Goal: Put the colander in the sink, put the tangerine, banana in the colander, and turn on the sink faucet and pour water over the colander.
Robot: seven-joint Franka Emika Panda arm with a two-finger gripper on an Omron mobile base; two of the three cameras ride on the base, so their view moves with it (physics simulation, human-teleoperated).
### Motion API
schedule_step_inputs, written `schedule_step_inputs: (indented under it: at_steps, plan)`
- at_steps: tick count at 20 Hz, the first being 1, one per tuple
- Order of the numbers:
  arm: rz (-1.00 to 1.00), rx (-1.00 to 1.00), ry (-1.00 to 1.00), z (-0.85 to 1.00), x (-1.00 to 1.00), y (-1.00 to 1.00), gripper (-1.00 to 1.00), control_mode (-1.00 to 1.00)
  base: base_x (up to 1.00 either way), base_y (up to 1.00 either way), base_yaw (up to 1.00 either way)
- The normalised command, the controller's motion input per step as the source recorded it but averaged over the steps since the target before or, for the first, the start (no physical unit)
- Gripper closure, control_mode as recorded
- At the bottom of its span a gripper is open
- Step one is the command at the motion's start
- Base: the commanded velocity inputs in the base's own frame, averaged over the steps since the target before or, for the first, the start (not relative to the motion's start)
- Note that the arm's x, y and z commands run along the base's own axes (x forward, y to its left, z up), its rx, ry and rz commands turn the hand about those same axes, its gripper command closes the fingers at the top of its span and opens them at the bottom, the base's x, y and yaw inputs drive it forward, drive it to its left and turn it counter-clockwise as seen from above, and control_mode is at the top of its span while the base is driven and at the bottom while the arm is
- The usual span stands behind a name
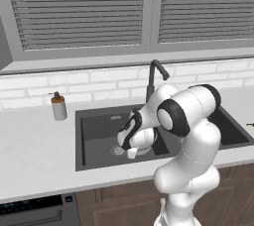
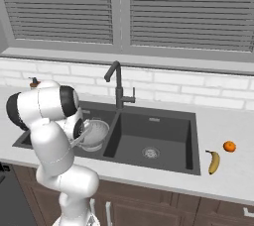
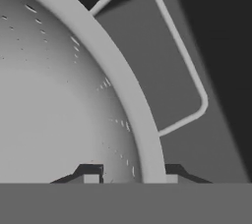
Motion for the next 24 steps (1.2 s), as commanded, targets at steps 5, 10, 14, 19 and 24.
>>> schedule_step_inputs:
  at_steps: [5, 10, 14, 19, 24]
  plan:
    - [-0.17, 0.02, 0.06, 0.0, 0.12, 0.2, -1.0, -1.0, 0.0, 0.0, 0.0]
    - [-0.14, 0.0, 0.07, 0.01, 0.21, 0.23, -1.0, -1.0, 0.0, 0.0, 0.0]
    - [-0.11, 0.0, 0.08, 0.15, 0.13, 0.14, -1.0, -1.0, 0.0, 0.0, 0.0]
    - [-0.05, -0.09, 0.02, 0.29, 0.13, 0.21, -1.0, -1.0, 0.0, 0.0, 0.0]
    - [-0.01, -0.11, 0.0, 0.51, 0.04, 0.2, -1.0, -1.0, 0.0, 0.0, 0.0]
